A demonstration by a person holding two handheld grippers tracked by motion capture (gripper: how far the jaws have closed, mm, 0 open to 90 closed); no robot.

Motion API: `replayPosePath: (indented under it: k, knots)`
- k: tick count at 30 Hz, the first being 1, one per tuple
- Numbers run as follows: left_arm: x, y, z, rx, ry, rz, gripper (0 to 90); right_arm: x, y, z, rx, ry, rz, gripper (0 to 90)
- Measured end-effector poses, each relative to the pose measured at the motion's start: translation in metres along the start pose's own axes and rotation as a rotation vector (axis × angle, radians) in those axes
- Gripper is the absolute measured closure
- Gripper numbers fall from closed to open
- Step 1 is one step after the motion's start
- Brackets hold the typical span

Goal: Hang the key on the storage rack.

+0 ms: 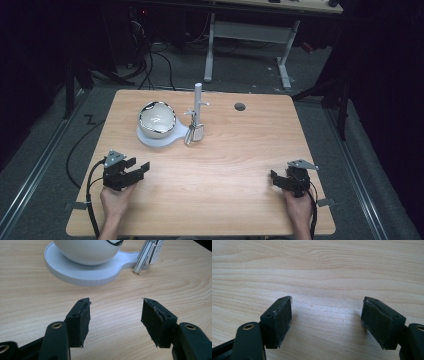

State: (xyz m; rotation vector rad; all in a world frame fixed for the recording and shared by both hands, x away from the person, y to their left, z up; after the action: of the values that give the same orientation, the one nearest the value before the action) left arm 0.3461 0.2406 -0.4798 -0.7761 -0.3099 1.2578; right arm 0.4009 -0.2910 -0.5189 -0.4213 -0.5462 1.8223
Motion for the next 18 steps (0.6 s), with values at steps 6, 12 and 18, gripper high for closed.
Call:
replayPosePath:
  k: [6, 12, 18]
  knots:
    - [0.002, 0.010, -0.009, 0.025, -0.020, 0.006, 40.4, 0.000, 0.000, 0.000, 0.000, 0.000, 0.000, 24.6]
    - [0.003, 0.018, -0.015, 0.044, -0.058, -0.003, 40.4, 0.000, 0.000, 0.000, -0.001, 0.000, 0.002, 24.6]
    - [0.004, 0.024, -0.021, 0.058, -0.092, -0.002, 40.4, 0.000, 0.000, 0.000, 0.000, 0.000, 0.001, 24.6]
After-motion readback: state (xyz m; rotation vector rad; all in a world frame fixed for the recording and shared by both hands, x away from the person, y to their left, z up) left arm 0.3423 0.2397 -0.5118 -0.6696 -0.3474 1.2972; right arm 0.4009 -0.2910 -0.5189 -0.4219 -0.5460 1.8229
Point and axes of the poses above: each handheld gripper's, and its own axes: z roughly backward along the jaws, y roughly out of its underside, x roughly to its left, the point moved 2 cm from there along -z, roughly forward along the jaws, and after that the axes turned 13 degrees about x, right-handed, at the moved point
